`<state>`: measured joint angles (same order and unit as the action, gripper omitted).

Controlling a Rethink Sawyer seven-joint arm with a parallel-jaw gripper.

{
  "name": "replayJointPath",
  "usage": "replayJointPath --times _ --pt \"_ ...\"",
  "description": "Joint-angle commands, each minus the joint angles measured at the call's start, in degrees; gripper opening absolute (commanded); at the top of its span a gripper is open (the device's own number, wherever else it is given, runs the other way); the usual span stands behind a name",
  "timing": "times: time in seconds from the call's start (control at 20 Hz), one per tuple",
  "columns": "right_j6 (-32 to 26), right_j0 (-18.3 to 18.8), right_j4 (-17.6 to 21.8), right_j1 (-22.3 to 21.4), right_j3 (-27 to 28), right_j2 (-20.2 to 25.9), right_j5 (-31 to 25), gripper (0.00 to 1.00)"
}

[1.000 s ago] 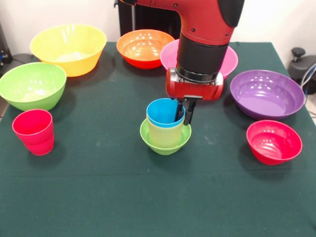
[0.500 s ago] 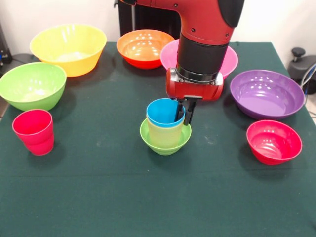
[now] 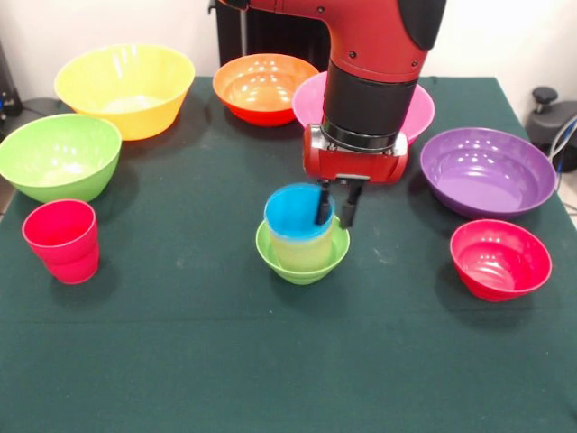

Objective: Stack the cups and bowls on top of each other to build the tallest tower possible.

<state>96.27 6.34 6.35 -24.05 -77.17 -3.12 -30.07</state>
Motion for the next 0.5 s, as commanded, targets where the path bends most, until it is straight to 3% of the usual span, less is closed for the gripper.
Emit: replayJointPath --times 0.05,0.5 --pt "1.54 -0.08 1.61 1.87 -0.46 4.90 -2.54 1.00" --pt "1.62 -0.13 1.42 2.03 -0.22 4.85 -3.21 1.00"
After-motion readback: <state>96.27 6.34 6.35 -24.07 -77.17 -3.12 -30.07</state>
